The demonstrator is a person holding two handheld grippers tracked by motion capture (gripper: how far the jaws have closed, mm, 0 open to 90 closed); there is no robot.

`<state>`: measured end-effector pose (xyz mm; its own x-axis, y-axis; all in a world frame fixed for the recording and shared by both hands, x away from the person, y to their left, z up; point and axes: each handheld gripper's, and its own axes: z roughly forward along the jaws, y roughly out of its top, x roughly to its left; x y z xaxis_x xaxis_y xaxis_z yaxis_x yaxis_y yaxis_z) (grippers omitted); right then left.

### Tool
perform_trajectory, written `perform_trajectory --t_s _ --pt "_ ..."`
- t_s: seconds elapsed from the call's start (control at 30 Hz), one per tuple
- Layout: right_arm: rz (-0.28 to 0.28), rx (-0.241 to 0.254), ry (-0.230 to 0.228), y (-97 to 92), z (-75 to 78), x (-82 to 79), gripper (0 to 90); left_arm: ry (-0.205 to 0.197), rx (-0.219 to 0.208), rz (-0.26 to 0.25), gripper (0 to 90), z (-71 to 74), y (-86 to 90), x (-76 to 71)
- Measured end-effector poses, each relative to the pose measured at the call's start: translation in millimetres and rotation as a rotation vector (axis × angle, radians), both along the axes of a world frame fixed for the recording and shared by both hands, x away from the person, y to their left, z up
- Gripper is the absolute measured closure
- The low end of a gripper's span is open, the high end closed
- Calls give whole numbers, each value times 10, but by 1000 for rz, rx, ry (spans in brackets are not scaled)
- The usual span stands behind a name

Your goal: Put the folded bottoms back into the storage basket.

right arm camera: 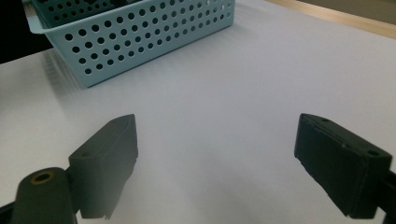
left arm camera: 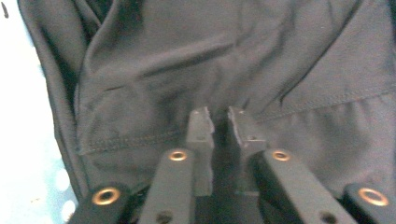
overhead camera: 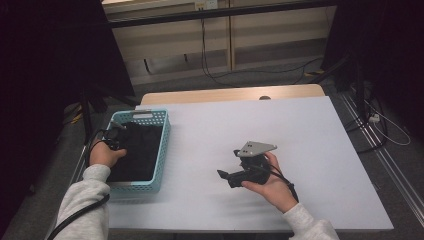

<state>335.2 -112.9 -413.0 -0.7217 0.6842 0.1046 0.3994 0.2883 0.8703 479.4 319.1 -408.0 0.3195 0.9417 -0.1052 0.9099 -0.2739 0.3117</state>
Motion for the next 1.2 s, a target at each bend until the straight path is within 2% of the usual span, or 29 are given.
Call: perform_trajectory --t_s 0.3,0.6,0.83,1.2 --pt "-23 -3 17 -180 -43 -18 132 -45 -24 -30 578 193 -94 -3" --pt "-25 -6 24 -222 -75 -20 132 -76 -31 -54 367 369 -173 -1" --pt "-23 -11 31 -241 -95 -12 130 -94 -66 -82 295 472 -289 -36" --pt "-38 -8 40 -362 -127 -57 131 -118 -81 -139 255 606 -497 -96"
